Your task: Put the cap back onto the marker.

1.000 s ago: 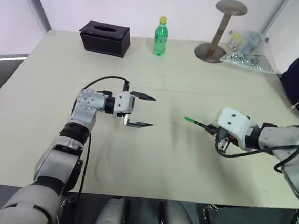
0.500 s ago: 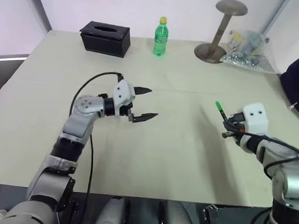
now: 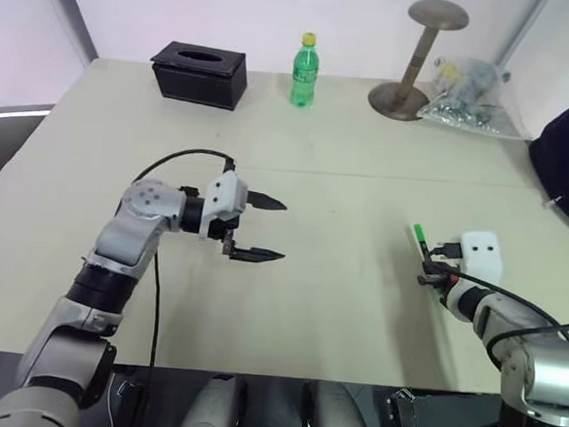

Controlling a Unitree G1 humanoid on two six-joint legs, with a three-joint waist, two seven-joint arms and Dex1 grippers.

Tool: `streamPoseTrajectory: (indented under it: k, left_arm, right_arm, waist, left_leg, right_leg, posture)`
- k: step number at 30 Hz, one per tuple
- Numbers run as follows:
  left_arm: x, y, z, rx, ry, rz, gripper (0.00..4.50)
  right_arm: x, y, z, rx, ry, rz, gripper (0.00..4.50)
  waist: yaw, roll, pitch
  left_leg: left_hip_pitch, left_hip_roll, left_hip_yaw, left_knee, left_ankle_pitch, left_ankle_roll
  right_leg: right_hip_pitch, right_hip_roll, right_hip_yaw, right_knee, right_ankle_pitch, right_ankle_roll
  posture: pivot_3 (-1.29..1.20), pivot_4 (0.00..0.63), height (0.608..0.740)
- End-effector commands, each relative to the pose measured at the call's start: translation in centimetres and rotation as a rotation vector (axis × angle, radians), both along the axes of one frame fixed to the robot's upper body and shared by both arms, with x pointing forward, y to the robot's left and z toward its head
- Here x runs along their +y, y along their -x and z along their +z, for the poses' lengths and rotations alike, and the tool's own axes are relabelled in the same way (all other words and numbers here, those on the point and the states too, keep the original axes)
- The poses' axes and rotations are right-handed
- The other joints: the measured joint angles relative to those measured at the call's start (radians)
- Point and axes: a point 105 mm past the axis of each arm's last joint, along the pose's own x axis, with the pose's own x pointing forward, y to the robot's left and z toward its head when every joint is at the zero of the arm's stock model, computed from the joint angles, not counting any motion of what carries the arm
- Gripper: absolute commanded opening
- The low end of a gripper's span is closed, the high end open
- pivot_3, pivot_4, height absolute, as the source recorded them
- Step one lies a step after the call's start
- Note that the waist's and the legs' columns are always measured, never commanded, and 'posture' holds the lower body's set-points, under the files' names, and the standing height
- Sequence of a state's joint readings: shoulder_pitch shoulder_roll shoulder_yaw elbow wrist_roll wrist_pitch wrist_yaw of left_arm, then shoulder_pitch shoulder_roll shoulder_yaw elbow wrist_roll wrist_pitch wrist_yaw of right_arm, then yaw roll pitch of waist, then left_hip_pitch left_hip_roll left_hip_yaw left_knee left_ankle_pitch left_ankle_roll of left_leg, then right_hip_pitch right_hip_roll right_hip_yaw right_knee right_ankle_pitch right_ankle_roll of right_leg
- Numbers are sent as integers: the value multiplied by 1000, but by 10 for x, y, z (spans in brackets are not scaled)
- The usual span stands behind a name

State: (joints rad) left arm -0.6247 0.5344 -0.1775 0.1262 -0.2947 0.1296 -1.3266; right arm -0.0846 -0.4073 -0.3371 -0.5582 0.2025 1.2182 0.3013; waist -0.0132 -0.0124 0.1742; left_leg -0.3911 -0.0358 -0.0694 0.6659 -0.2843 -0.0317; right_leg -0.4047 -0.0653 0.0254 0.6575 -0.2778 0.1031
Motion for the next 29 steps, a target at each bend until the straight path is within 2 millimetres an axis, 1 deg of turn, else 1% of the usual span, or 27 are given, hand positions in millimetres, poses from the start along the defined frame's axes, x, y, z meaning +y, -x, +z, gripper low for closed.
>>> streamPoseTrajectory:
  k: [1,2,6,7,9,11,13,15,19,22,26,29]
  left_arm:
    - [-1,-1,7,-19,3,-17,4500]
    - [-1,-1,7,-16,0,-19,4500]
    - [-2,1,3,6,-24,-48,4500]
    - [-2,2,2,13,-36,-59,4500]
    - [-2,4,-2,22,-61,-83,4500]
    - [-2,5,-5,26,-83,-106,4500]
    - [-4,5,-6,22,-92,-123,4500]
    - [-6,4,-8,13,-96,-135,4500]
    - [-13,1,-8,-8,-90,-149,4500]
    - [-17,-2,-8,-22,-86,-160,4500]
    - [-20,-3,-7,-26,-78,-169,4500]
    - [-23,-3,-7,-32,-74,-182,4500]
  right_arm:
    - [0,2,7,-42,0,0,1276]
    - [1,3,8,-44,-1,2,1724]
    - [3,7,17,-51,19,45,3920]
    - [3,9,21,-56,37,60,4366]
    - [2,13,33,-72,94,99,4448]
    - [5,20,53,-107,150,158,4448]
    - [15,32,73,-146,189,251,4448]
    - [26,46,82,-151,206,332,4448]
    - [27,65,81,-98,225,396,4448]
    - [31,77,79,-70,201,441,4448]
    - [37,87,76,-51,174,451,4448]
    - [37,92,76,-46,167,419,4448]
  waist:
    - [-1,0,0]
    - [-1,0,0]
    - [-2,0,0]
    - [-2,0,0]
    - [-1,0,0]
    - [0,1,0]
    - [1,1,0]
    - [2,0,0]
    - [4,0,0]
    - [4,0,0]
    - [2,0,0]
    - [1,0,0]
  left_leg:
    - [0,0,0,0,0,0]
    - [0,0,0,0,0,0]
    - [0,0,0,0,0,0]
    - [0,0,0,0,0,0]
    - [0,0,0,0,0,0]
    - [0,0,0,0,0,0]
    - [0,0,0,0,0,0]
    - [0,0,0,0,0,0]
    - [0,0,-1,0,0,0]
    - [0,0,-1,0,0,0]
    - [0,1,-1,0,0,1]
    - [0,1,-1,0,0,1]
  right_leg:
    - [0,0,0,0,0,0]
    - [0,0,0,0,0,0]
    - [0,0,0,0,0,0]
    - [0,0,0,0,0,0]
    - [0,0,0,0,0,0]
    - [0,0,0,0,0,0]
    - [0,0,0,0,0,0]
    - [0,0,0,0,0,0]
    - [2,0,-1,-3,0,0]
    - [3,-1,-1,-3,0,0]
    - [3,-1,-1,-3,0,0]
    - [4,-1,-1,-3,0,0]
  posture:
    - [0,150,740]
    - [0,150,740]
    - [0,150,740]
    - [0,150,740]
    - [0,150,740]
    - [0,150,740]
    - [0,150,740]
    - [0,150,740]
    - [0,150,740]
    - [0,150,740]
    - [0,150,740]
    - [0,150,740]
